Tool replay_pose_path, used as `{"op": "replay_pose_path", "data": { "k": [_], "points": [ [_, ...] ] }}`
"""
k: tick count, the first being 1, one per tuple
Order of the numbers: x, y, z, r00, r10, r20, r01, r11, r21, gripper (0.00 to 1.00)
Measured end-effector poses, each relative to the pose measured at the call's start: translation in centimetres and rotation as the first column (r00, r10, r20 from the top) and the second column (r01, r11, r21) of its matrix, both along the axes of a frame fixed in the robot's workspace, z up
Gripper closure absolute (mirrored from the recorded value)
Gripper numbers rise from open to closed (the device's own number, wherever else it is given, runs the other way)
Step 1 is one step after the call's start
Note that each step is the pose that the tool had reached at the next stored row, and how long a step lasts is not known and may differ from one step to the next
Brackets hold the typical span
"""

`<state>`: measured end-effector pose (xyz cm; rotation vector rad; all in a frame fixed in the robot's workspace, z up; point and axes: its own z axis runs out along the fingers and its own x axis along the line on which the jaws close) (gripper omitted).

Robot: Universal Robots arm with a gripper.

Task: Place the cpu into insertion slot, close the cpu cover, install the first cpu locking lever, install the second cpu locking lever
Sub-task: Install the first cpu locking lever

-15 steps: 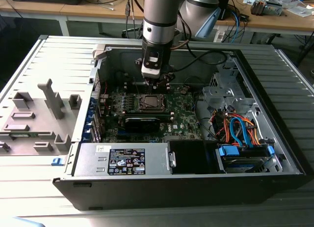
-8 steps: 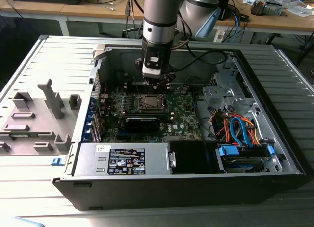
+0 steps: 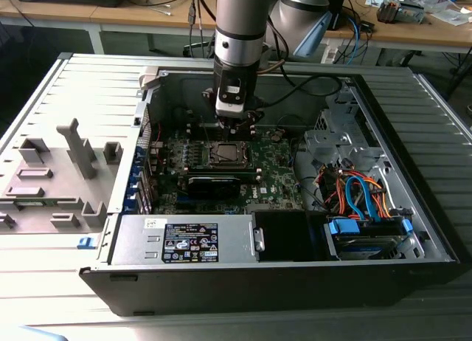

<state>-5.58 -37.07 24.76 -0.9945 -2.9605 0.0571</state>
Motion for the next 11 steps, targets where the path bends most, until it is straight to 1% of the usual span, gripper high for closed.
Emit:
{"op": "replay_pose_path", "data": {
  "k": [11],
  "points": [
    [0.0,0.0,0.0,0.9992,0.041,0.0,-0.041,0.9992,0.0,0.89]
  ]
}}
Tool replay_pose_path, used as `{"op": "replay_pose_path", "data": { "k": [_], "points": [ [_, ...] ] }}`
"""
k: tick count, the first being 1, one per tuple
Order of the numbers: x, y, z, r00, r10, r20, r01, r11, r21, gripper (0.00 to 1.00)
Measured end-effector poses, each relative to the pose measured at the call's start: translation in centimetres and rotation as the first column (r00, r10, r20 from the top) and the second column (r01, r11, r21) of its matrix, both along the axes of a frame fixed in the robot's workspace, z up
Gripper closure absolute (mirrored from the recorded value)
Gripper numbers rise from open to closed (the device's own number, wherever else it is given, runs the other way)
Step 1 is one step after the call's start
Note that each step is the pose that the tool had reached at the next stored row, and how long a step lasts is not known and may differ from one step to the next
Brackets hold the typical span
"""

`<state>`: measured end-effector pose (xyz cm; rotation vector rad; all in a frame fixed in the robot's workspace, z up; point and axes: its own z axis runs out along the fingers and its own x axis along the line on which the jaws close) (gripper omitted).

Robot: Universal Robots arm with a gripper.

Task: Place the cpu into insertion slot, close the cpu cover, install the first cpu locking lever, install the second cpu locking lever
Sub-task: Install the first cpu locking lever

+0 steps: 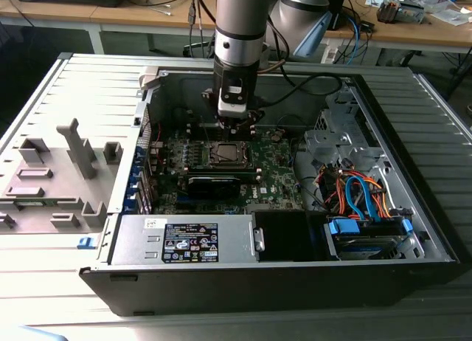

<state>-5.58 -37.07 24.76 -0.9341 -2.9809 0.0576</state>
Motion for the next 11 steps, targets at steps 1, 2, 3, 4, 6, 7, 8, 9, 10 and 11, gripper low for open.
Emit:
{"op": "replay_pose_path", "data": {
  "k": [1,2,3,4,6,7,8,9,10,11],
  "points": [
    [0.0,0.0,0.0,1.0,0.005,0.0,-0.005,1.0,0.0,0.89],
    [0.0,0.0,0.0,0.9999,0.01,0.0,-0.01,0.9999,0.0,0.89],
    [0.0,0.0,0.0,0.9999,0.016,0.0,-0.016,0.9999,0.0,0.89],
    [0.0,0.0,0.0,0.9998,0.02,0.0,-0.02,0.9998,0.0,0.89],
    [0.0,0.0,0.0,0.9996,0.028,0.0,-0.028,0.9996,0.0,0.89],
    [0.0,0.0,0.0,0.9995,0.032,0.0,-0.032,0.9995,0.0,0.89],
    [0.0,0.0,0.0,0.9994,0.035,0.0,-0.035,0.9994,0.0,0.89],
    [0.0,0.0,0.0,0.9992,0.04,-0.0001,-0.04,0.9992,0.0,0.89],
    [0.0,0.0,0.0,0.999,0.044,0.0,-0.044,0.999,0.0,0.89],
    [0.0,0.0,0.0,0.9989,0.047,0.0,-0.047,0.9989,0.0,0.89]
  ]
}}
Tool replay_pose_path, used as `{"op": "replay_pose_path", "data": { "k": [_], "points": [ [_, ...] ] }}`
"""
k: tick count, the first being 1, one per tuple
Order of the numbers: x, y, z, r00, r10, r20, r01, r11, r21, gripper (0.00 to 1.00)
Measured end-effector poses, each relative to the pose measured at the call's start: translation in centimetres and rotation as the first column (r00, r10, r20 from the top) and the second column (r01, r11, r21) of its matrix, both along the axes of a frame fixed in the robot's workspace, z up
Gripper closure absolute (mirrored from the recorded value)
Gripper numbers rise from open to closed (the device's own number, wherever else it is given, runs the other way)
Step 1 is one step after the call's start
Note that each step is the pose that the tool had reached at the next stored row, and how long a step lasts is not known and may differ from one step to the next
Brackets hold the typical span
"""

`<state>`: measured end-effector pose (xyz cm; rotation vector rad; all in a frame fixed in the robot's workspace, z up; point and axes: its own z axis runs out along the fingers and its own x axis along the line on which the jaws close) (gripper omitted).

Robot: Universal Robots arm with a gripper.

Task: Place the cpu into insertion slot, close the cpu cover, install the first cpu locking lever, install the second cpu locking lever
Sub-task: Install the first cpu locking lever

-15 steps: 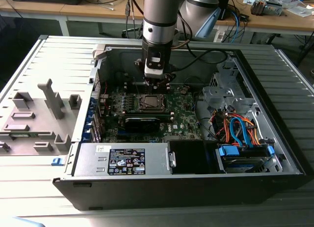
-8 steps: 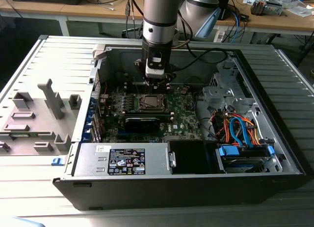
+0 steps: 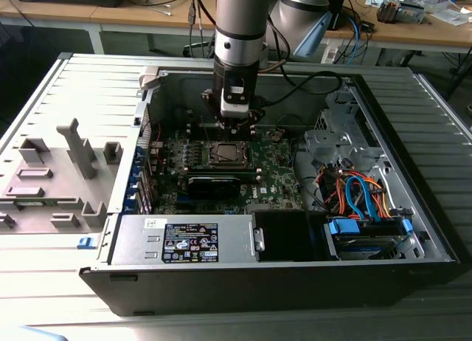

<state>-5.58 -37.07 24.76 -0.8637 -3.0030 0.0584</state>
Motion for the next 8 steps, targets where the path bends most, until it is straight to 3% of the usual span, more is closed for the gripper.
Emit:
{"op": "replay_pose_path", "data": {
  "k": [8],
  "points": [
    [0.0,0.0,0.0,0.9995,0.03,0.0,-0.03,0.9995,0.0,0.89]
  ]
}}
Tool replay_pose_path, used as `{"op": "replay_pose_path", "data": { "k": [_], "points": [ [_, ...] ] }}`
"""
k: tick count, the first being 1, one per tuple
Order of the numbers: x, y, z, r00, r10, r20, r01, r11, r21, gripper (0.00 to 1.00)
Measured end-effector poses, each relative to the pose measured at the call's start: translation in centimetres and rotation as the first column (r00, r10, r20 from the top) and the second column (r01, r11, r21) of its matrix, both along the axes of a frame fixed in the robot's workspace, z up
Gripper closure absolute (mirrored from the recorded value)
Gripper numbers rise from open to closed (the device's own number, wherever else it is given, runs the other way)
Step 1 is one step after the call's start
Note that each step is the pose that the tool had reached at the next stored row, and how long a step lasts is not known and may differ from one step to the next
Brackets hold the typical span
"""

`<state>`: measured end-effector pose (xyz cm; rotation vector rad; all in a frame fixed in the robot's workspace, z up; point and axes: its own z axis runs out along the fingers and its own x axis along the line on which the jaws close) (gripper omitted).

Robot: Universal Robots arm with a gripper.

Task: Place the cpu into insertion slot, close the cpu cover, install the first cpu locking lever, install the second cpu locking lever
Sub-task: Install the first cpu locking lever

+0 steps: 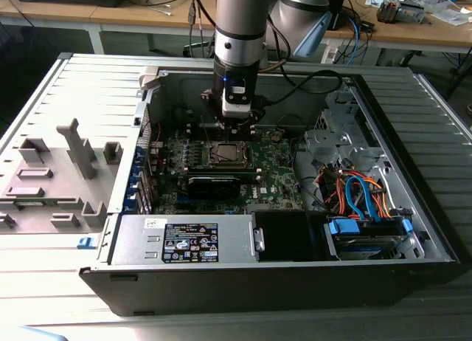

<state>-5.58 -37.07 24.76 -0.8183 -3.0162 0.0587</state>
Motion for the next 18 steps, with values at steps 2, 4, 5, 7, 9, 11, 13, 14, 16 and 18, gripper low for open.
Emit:
{"op": "replay_pose_path", "data": {
  "k": [2,4,5,7,9,11,13,14,16,18],
  "points": [
    [0.0,0.0,0.0,1.0,0.008,0.0,-0.008,1.0,0.0,0.89],
    [0.0,0.0,0.0,0.9999,0.014,0.0,-0.014,0.9999,0.0,0.89],
    [0.0,0.0,0.0,0.9999,0.017,0.0,-0.017,0.9999,0.0,0.89],
    [0.0,0.0,0.0,0.9997,0.024,0.0,-0.024,0.9997,0.0,0.89],
    [0.0,0.0,0.0,0.9995,0.033,0.0,-0.033,0.9995,0.0001,0.89],
    [0.0,0.0,0.0,0.9992,0.039,0.0,-0.039,0.9992,0.0,0.89],
    [0.0,0.0,0.0,0.9989,0.047,0.0,-0.047,0.9989,-0.0001,0.89],
    [0.0,0.0,0.0,0.9987,0.05,0.0001,-0.05,0.9987,0.0001,0.89],
    [0.0,0.0,0.0,0.9983,0.057,0.0,-0.057,0.9983,0.0,0.89],
    [0.0,0.0,0.0,0.998,0.063,0.0,-0.063,0.998,0.0001,0.89]
  ]
}}
